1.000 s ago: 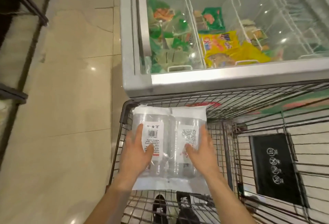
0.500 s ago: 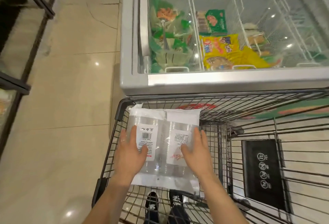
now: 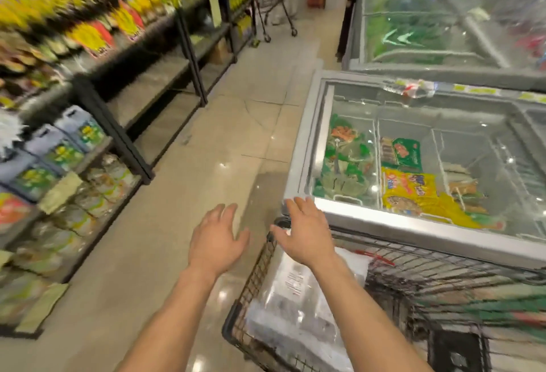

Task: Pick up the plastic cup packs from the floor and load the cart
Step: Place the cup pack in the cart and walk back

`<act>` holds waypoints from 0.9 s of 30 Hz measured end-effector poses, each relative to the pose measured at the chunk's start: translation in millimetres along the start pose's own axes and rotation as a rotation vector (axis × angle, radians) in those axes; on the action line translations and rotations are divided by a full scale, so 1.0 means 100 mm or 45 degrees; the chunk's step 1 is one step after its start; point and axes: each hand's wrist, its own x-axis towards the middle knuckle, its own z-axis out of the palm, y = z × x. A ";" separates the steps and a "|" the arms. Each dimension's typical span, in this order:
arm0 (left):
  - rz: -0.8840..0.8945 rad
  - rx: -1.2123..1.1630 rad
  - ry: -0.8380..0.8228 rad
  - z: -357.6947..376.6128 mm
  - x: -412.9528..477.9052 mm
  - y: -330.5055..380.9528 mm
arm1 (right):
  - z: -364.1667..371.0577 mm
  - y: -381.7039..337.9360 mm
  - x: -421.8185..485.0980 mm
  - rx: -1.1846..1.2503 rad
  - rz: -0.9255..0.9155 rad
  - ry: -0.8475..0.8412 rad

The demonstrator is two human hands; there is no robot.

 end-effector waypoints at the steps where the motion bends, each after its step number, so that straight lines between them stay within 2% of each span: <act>1: -0.017 0.023 0.040 -0.23 -0.05 -0.14 | -0.10 -0.26 0.04 -0.031 -0.071 -0.002; 8: -0.219 0.225 0.329 -1.73 -0.96 -1.62 | -0.29 -2.39 -0.03 -0.198 -0.582 0.012; 11: -0.378 0.292 0.382 -2.22 -1.63 -2.39 | -0.10 -3.40 -0.30 -0.233 -0.801 0.053; 15: -0.608 0.330 0.463 -2.75 -2.67 -3.38 | 0.41 -4.82 -0.84 -0.187 -1.011 -0.049; 21: -0.996 0.411 0.473 -3.21 -4.18 -4.56 | 1.28 -6.54 -1.79 -0.141 -1.354 -0.204; 27: -1.226 0.385 0.487 -3.38 -4.97 -5.49 | 1.99 -7.65 -2.26 -0.134 -1.557 -0.300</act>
